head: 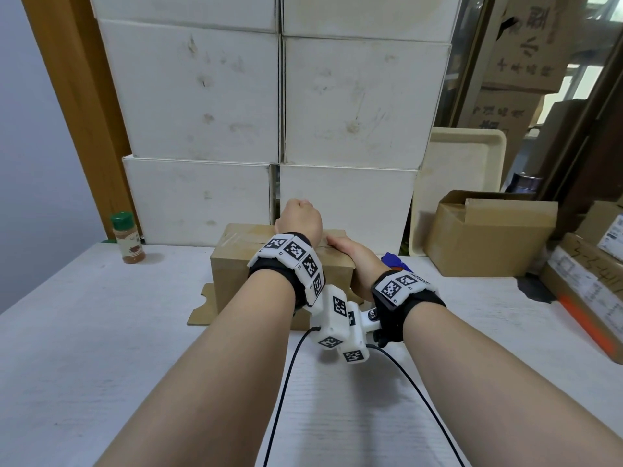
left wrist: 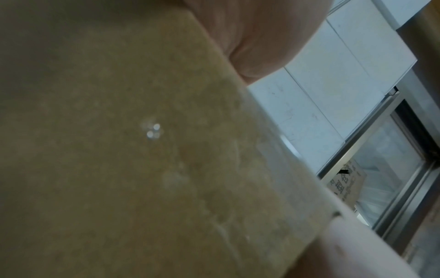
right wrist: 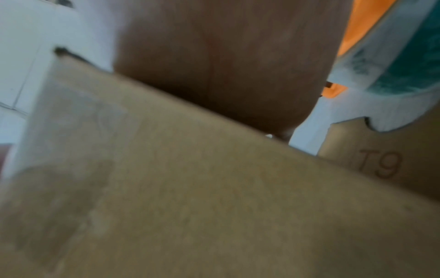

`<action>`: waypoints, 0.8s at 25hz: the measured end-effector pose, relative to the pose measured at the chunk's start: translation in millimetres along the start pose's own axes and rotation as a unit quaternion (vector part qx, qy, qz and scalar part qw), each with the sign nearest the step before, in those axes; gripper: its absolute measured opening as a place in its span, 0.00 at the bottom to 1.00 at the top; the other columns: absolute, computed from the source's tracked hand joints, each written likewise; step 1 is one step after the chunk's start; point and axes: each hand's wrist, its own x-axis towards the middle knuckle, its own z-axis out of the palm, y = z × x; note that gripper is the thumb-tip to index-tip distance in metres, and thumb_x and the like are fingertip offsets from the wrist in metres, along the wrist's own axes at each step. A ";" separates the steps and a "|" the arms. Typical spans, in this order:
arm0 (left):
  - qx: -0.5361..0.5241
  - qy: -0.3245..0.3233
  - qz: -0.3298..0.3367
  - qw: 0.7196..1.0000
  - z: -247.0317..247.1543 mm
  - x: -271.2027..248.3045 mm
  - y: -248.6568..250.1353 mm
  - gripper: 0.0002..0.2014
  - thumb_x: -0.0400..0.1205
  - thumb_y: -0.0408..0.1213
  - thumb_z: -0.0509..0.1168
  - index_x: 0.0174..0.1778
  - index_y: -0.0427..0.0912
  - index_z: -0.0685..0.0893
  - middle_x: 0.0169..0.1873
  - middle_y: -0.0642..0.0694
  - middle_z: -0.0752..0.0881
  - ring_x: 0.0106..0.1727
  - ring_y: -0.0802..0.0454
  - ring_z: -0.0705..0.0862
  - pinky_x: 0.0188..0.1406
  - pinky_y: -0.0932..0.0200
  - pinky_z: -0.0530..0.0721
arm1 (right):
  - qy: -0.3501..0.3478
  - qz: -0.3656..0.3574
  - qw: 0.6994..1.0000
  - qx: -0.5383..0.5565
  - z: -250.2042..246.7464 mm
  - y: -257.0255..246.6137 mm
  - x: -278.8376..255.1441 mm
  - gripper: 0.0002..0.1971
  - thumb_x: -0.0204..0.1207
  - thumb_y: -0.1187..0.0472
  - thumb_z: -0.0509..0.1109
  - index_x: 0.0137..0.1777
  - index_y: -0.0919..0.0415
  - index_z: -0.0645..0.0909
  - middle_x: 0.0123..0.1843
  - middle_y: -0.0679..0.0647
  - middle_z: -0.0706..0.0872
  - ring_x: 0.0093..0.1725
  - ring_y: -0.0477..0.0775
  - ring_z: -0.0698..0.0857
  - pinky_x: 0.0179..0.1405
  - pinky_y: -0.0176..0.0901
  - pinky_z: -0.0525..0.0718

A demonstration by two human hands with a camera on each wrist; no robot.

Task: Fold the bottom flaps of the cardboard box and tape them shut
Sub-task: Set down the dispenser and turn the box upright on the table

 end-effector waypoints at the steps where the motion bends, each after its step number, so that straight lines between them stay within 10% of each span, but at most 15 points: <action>1: 0.001 0.004 0.004 1.000 0.1 -2.0 -0.2 0.16 0.85 0.32 0.50 0.62 0.38 0.80 0.61 0.42 0.85 0.67 0.42 0.78 0.68 0.51 0.74 | -0.004 -0.001 1.000 -0.003 -0.5 -0.5 -1.5 0.32 0.68 0.48 0.69 0.73 0.58 0.74 0.65 0.63 0.82 0.57 0.58 0.83 0.57 0.48 0.80; 8: 0.142 -0.056 0.008 0.988 -21.9 -8.9 11.4 0.20 0.79 0.25 0.59 0.65 0.43 0.81 0.65 0.44 0.82 0.65 0.46 0.81 0.57 0.60 0.79 | 0.025 0.004 0.992 -0.122 -7.2 -11.1 -4.4 0.22 0.80 0.49 0.64 0.68 0.62 0.77 0.63 0.57 0.84 0.65 0.57 0.81 0.71 0.50 0.75; 12: 0.401 -0.008 -0.007 0.916 -44.1 -11.7 7.1 0.29 0.68 0.59 0.71 0.59 0.44 0.82 0.58 0.43 0.83 0.59 0.43 0.81 0.57 0.52 0.79 | 0.032 0.015 0.939 -0.341 -11.6 -38.4 -25.4 0.28 0.82 0.43 0.59 0.72 0.63 0.74 0.70 0.56 0.79 0.71 0.58 0.77 0.74 0.48 0.72; 16: 0.440 0.014 -0.049 0.897 -48.3 -11.7 -5.2 0.50 0.58 0.77 0.63 0.68 0.44 0.74 0.66 0.39 0.72 0.68 0.39 0.72 0.65 0.46 0.71 | 0.034 0.033 0.865 -0.499 -7.0 -63.0 -34.4 0.23 0.84 0.44 0.54 0.56 0.63 0.79 0.57 0.56 0.81 0.50 0.55 0.81 0.52 0.42 0.77; 18: 0.447 0.013 -0.058 0.893 -43.9 -9.0 -5.5 0.51 0.56 0.79 0.60 0.68 0.45 0.74 0.66 0.40 0.71 0.69 0.37 0.70 0.65 0.45 0.69 | 0.053 0.032 0.861 -0.505 1.0 -68.3 -32.2 0.18 0.86 0.51 0.54 0.37 0.59 0.73 0.42 0.54 0.78 0.34 0.48 0.75 0.38 0.38 0.74; 20: 0.451 0.006 -0.067 0.890 -43.5 -8.4 -2.9 0.53 0.55 0.81 0.58 0.69 0.45 0.72 0.66 0.40 0.70 0.69 0.36 0.69 0.66 0.43 0.67 | 0.058 0.037 0.860 -0.505 8.5 -67.9 -23.6 0.17 0.86 0.55 0.53 0.40 0.60 0.76 0.42 0.56 0.80 0.35 0.51 0.75 0.36 0.38 0.72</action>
